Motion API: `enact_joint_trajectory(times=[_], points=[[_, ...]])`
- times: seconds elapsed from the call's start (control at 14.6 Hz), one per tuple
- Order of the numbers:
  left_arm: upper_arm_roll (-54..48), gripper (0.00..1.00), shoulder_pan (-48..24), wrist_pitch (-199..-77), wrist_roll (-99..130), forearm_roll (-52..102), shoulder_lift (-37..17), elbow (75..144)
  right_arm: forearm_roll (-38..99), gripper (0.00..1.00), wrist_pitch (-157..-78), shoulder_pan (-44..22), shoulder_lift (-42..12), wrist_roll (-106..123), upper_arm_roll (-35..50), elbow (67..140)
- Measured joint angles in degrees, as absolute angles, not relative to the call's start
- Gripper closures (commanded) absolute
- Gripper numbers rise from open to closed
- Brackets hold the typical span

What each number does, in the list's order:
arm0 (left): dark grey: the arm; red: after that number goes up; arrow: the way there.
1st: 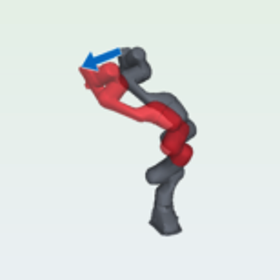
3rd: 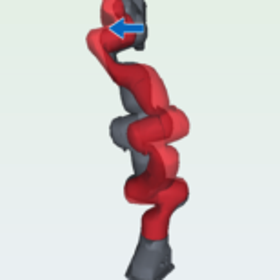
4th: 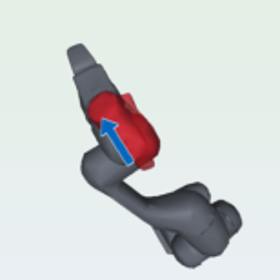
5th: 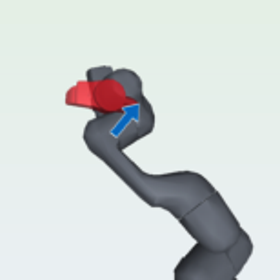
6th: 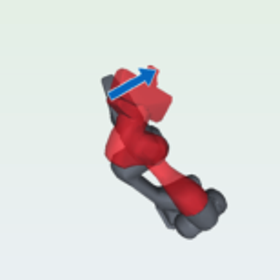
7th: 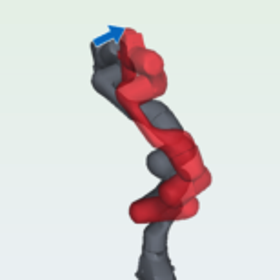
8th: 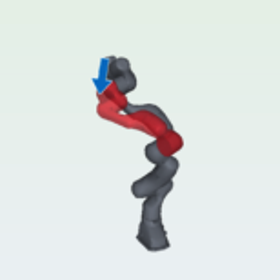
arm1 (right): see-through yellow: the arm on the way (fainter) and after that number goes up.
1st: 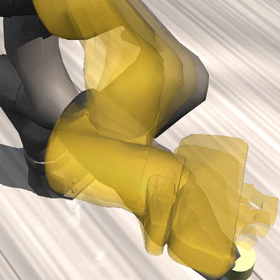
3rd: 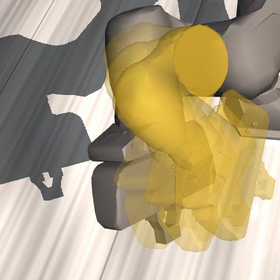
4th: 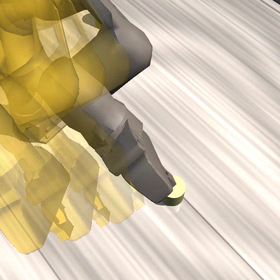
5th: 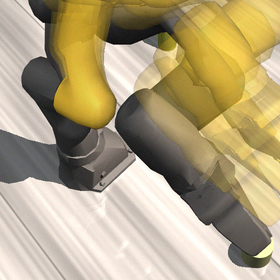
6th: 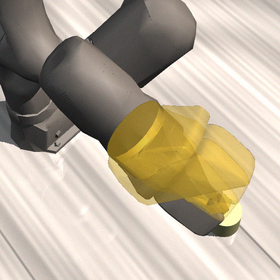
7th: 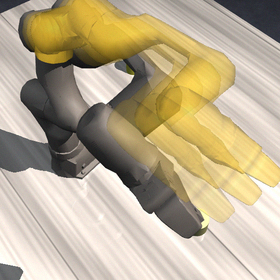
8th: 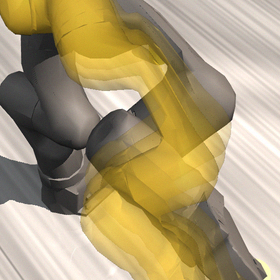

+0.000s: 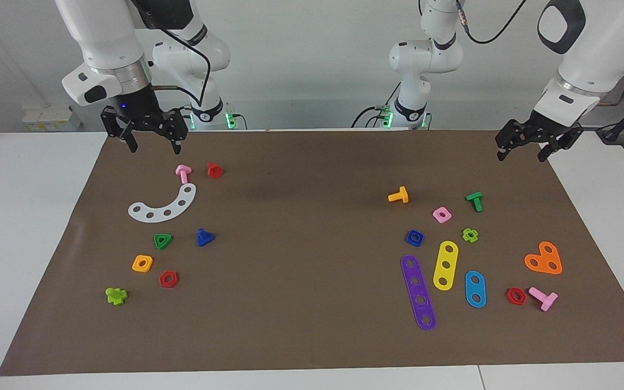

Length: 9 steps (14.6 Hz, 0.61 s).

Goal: Unscrew and place screws in storage area

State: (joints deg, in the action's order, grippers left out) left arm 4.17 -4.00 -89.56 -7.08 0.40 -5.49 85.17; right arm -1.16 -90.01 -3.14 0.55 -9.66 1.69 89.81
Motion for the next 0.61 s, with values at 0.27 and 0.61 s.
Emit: enact_joint_trajectory(times=[0.27,0.61], points=[[4.2,0.0,-4.0,-89.6,-7.2,0.4,-5.4,85.2,-0.6,0.0,-89.5,-1.8,0.6,-9.6,1.6,90.0],[4.2,0.0,-4.0,-89.6,-7.2,0.4,-5.4,85.2,-0.5,0.0,-89.5,-1.9,0.6,-9.6,1.8,90.2]])
